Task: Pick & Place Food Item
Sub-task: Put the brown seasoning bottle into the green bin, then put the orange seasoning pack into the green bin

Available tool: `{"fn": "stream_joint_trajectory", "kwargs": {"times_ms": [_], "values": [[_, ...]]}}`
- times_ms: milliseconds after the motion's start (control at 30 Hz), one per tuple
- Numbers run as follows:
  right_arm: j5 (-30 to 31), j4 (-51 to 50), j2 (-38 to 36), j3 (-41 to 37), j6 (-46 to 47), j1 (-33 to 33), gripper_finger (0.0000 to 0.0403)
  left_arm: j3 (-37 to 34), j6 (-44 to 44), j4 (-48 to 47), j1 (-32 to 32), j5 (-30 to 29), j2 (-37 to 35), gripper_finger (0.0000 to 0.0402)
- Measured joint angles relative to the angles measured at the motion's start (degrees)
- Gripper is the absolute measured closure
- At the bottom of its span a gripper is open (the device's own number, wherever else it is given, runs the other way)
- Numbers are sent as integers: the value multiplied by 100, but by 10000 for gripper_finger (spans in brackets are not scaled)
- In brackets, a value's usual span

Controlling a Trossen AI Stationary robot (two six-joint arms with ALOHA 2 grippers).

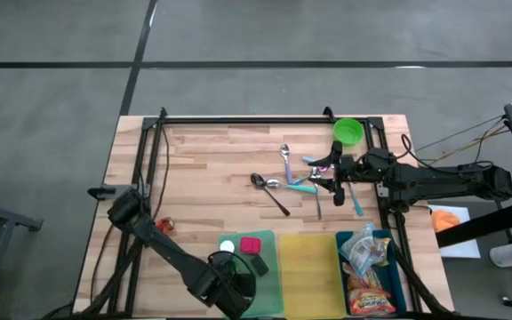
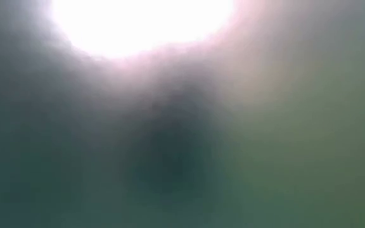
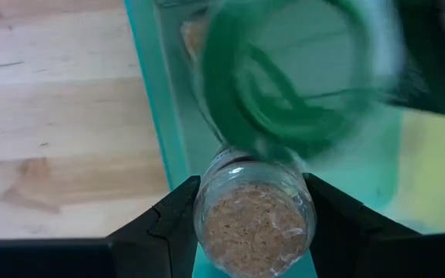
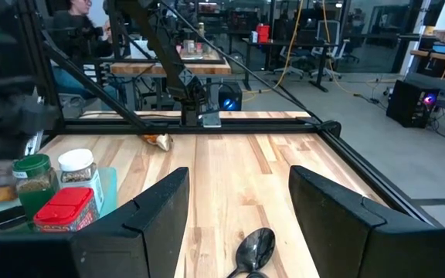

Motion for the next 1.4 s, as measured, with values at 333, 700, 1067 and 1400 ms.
{"fn": "stream_joint_trajectory", "kwargs": {"times_ms": [333,700,1067,1400], "values": [[1,0,0,0,0,0,181,-627,16,735,122,306,0,222],[2,0,0,0,0,-1,181,-693,198,1017,162,361,-2,161],[0,-2,0,0,0,-1,181,-693,233,1010,175,358,-2,113],[2,0,0,0,0,-1,181,-647,74,688,173,578,-347,112]]}}
